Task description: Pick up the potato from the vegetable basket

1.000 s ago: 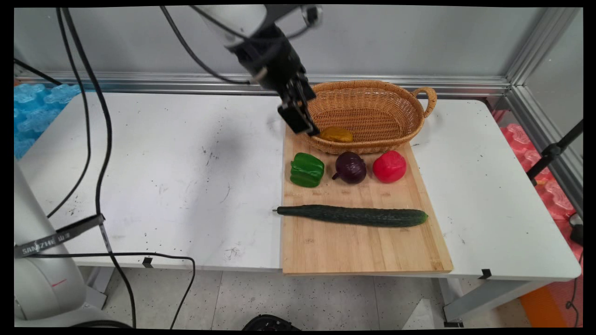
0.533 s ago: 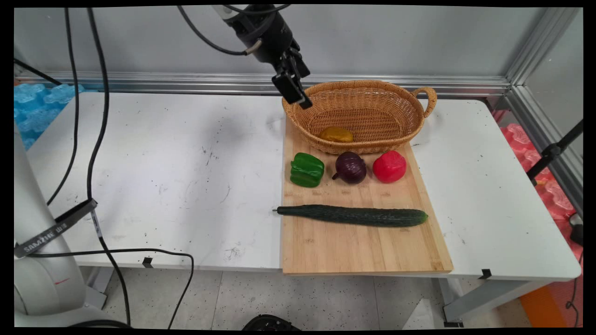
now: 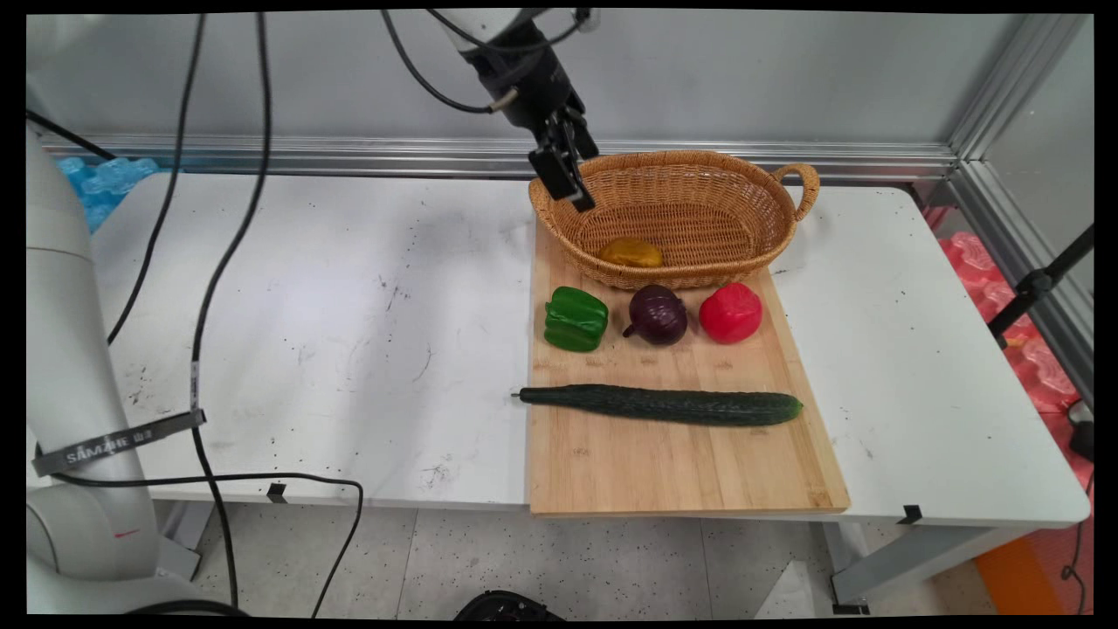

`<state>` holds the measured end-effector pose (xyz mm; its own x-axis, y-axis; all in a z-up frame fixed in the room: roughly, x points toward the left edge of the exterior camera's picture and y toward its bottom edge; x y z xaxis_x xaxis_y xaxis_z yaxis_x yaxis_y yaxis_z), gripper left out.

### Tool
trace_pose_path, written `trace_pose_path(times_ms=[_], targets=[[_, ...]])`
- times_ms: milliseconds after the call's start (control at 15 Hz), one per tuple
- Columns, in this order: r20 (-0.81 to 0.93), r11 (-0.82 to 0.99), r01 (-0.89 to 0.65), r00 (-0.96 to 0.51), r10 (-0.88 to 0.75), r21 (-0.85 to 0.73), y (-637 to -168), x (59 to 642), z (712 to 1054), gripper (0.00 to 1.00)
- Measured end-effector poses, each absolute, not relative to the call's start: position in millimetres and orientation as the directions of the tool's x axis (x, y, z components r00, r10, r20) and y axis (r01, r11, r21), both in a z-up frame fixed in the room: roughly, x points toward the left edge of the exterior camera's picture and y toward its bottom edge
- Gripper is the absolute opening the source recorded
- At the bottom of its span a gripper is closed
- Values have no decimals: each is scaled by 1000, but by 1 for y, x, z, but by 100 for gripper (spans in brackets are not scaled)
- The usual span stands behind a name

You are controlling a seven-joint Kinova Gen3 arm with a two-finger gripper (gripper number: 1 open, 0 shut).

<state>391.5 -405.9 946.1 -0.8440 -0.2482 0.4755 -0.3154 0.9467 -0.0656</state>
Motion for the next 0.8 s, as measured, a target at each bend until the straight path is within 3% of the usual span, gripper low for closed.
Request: trace_pose_path(times_ms=[800], targets=[[450,982,-187,-876,-171,9,-489,365,864,100]])
